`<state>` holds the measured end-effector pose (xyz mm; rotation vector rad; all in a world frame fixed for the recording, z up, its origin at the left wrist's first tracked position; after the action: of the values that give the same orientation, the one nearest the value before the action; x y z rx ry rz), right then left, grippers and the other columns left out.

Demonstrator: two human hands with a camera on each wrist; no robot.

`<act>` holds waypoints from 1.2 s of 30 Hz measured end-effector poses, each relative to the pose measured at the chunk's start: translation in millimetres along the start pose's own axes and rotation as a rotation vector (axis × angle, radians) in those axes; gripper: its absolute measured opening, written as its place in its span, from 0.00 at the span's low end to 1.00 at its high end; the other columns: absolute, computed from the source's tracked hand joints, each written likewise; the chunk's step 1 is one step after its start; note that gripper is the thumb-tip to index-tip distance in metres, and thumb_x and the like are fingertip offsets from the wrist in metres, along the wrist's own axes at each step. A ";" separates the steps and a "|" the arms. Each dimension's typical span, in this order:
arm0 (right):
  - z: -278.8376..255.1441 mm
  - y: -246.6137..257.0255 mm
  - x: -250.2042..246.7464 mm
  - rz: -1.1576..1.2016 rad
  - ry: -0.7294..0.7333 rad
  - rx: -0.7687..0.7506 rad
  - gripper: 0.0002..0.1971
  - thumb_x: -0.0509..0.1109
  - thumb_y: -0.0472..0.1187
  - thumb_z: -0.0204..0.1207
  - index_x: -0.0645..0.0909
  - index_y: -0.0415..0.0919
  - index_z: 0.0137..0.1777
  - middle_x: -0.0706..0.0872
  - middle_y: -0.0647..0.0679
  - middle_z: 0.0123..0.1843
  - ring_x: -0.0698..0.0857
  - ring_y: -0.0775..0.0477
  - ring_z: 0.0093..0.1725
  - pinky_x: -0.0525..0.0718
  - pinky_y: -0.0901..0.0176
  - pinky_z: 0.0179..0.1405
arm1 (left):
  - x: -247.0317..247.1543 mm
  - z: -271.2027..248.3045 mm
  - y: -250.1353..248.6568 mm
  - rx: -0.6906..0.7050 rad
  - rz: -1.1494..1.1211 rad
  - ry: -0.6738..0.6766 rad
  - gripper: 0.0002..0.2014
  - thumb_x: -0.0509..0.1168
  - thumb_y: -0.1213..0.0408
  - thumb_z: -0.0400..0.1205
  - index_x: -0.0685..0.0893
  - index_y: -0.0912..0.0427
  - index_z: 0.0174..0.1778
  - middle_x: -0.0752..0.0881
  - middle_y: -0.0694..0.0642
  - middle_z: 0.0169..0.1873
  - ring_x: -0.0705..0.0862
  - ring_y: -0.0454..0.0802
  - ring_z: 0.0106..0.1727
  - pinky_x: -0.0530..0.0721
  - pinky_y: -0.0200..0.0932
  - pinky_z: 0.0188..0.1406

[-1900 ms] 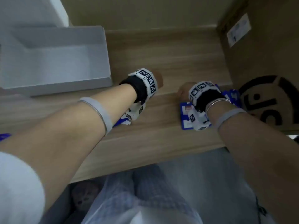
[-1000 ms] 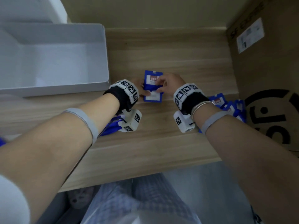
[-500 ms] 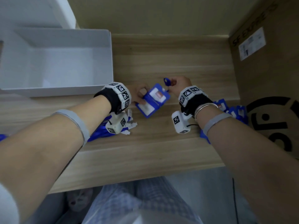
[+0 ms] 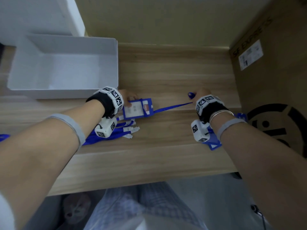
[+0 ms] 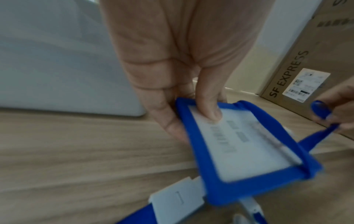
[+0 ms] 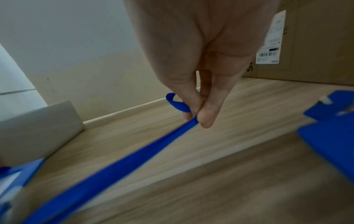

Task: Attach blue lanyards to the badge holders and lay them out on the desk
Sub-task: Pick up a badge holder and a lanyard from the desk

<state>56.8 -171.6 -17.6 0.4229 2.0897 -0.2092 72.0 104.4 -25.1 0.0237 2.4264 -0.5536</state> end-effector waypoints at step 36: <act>-26.5 104.5 44.3 0.203 0.331 -0.476 0.26 0.73 0.42 0.73 0.76 0.47 0.72 0.82 0.46 0.69 0.79 0.42 0.69 0.76 0.48 0.70 | -13.8 -2.8 -9.6 -0.055 -0.114 -0.198 0.19 0.60 0.70 0.83 0.74 0.62 0.71 0.79 0.62 0.68 0.78 0.59 0.68 0.77 0.47 0.64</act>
<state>54.2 -57.2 -39.3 0.3916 2.3054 0.5017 79.8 98.4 -11.2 -0.1850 2.2579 -0.5145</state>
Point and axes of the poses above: each hand's wrist, its own z-axis towards the middle knuckle, its own x-axis out of the palm, y = z × x, the point moved 6 cm from there along z, towards the middle knuckle
